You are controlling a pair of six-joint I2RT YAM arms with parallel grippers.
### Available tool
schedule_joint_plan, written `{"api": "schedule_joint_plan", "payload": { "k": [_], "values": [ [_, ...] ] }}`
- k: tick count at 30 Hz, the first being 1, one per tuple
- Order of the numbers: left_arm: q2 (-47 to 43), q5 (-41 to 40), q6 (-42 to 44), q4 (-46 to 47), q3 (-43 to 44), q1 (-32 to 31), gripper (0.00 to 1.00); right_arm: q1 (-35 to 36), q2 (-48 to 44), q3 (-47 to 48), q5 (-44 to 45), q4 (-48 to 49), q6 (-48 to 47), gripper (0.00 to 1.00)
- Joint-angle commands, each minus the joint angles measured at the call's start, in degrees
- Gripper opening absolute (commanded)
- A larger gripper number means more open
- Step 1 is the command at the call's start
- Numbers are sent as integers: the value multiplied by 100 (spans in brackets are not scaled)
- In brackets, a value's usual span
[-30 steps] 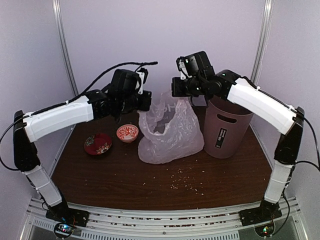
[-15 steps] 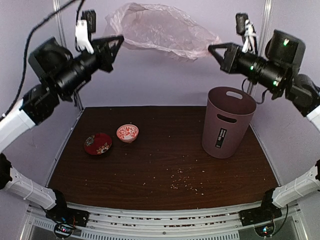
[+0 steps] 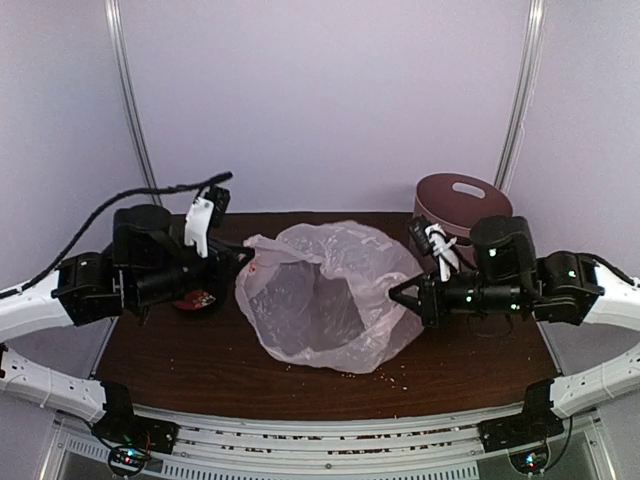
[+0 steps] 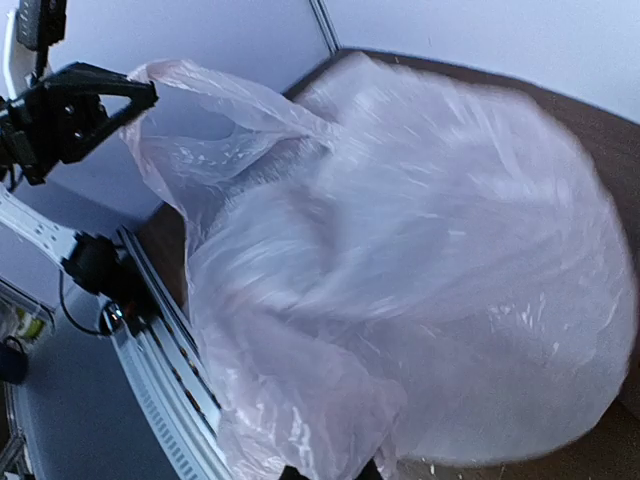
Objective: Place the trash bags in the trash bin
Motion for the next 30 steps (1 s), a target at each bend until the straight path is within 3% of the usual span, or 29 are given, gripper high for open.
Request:
{"api": "schedule_joint_plan", "payload": {
  "k": [1, 6, 12, 18, 22, 24, 26, 30],
  "values": [
    [374, -322, 631, -8, 705, 72, 0, -26, 515, 807, -32, 100, -194, 0],
    [1077, -210, 605, -78, 1559, 85, 0, -142, 1493, 2371, 486, -343, -209, 0],
    [2220, 77, 365, 363, 2589, 632, 0, -1179, 2771, 4143, 1086, -992, -30, 0],
    [3286, -533, 1457, 404, 5086, 915, 0, -1542, 3768, 6851, 949, -1263, -505, 0],
    [3590, -173, 2166, 724, 6726, 915, 0, -1500, 4072, 8516, 561, -1328, -868, 0],
    [3584, -50, 2359, 841, 7263, 857, 0, -1474, 3840, 8567, 420, -1037, -947, 0],
    [3431, -99, 2711, 1046, 7275, 698, 0, -1413, 3392, 8136, 234, -574, -1001, 0],
    [2806, -220, 2953, 988, 6173, 599, 0, -1328, 2652, 6719, 265, -211, -1029, 0]
  ]
}}
